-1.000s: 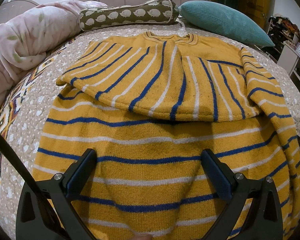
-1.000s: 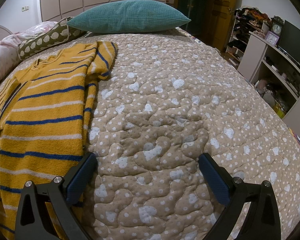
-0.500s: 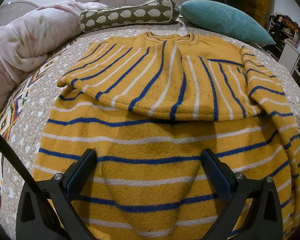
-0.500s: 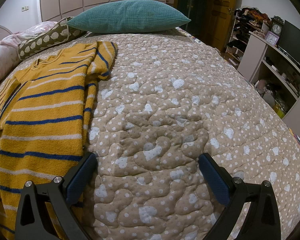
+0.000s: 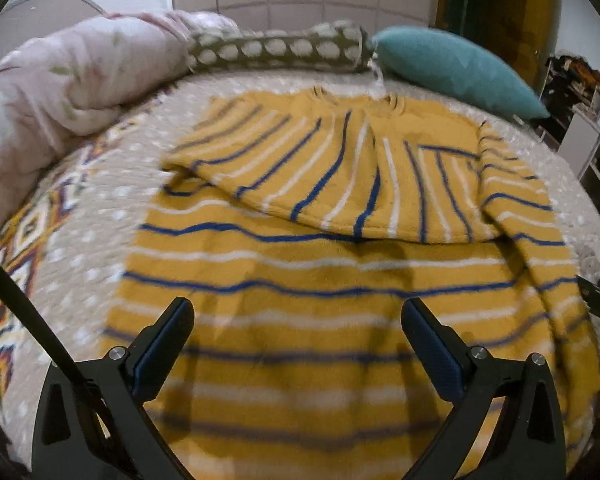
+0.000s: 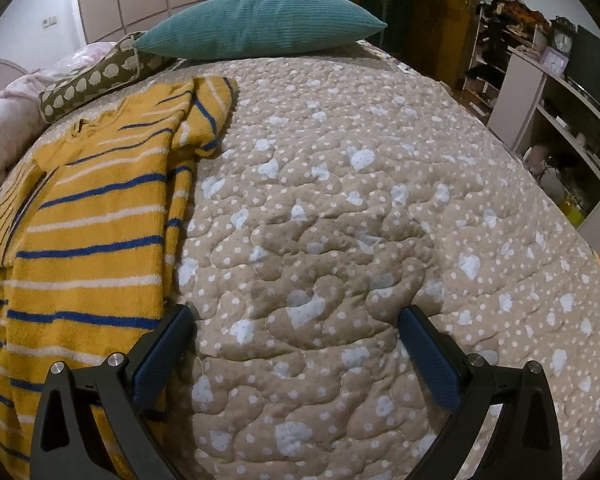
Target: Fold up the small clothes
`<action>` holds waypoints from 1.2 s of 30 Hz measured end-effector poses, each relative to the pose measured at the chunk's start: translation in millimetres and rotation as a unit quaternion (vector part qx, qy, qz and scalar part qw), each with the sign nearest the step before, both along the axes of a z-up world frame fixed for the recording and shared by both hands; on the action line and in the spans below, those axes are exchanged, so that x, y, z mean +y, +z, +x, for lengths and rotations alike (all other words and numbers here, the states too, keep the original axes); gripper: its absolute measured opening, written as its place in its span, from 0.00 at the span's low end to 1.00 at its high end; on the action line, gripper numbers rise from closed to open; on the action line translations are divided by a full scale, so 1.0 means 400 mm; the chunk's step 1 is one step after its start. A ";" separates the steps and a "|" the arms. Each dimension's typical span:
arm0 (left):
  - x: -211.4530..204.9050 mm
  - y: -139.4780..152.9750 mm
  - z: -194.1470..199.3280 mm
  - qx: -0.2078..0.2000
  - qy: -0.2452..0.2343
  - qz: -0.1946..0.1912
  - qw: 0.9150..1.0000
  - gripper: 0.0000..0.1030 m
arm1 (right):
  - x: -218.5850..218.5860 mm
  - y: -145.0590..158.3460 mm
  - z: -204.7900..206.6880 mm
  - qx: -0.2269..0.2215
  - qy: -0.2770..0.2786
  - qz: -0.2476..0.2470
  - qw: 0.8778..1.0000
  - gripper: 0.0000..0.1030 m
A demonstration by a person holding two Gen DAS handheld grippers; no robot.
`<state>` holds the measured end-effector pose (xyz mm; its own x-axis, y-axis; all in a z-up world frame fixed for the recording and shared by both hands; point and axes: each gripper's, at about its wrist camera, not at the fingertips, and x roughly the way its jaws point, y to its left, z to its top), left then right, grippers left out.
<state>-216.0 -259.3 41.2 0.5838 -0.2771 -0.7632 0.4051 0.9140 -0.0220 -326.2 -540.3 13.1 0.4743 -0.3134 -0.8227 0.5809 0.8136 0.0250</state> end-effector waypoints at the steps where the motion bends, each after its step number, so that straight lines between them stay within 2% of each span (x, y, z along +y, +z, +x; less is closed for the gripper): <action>1: 0.016 0.016 -0.024 -0.008 -0.002 0.000 1.000 1.00 | 0.001 0.000 -0.001 -0.001 0.000 -0.001 1.000 1.00; 9: 0.141 0.123 -0.161 -0.046 0.017 0.006 0.999 1.00 | 0.007 0.002 0.000 0.003 0.008 -0.007 1.000 1.00; 14: 0.181 0.166 -0.212 -0.064 0.019 0.015 0.998 1.00 | 0.010 0.002 0.005 0.007 0.006 -0.015 1.000 1.00; 21: 0.245 0.163 -0.233 -0.041 0.047 0.021 0.998 1.00 | 0.011 0.011 0.000 0.005 0.004 -0.009 1.000 0.99; 24: 0.277 0.169 -0.238 -0.040 0.060 0.014 0.997 1.00 | 0.017 0.048 -0.046 -0.033 0.003 0.031 0.999 0.90; 27: 0.291 0.171 -0.241 -0.042 0.065 0.012 0.997 1.00 | 0.042 0.089 -0.097 -0.082 0.032 0.065 0.994 0.86; 30: 0.293 0.160 -0.234 -0.036 0.065 0.009 0.997 1.00 | 0.084 0.113 -0.124 -0.101 0.069 0.079 0.989 0.83; 33: 0.298 0.143 -0.225 -0.024 0.066 0.011 0.997 1.00 | 0.138 0.121 -0.124 -0.100 0.103 0.078 0.987 0.81; 36: 0.312 0.130 -0.216 -0.013 0.072 0.007 0.997 1.00 | 0.181 0.111 -0.105 -0.079 0.116 0.048 0.989 0.81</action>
<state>-302.6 -134.7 93.3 0.6368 -0.1774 -0.7503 0.2692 0.9631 0.0007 -368.3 -467.7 57.4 0.6497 -0.1057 -0.7528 0.3621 0.9138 0.1842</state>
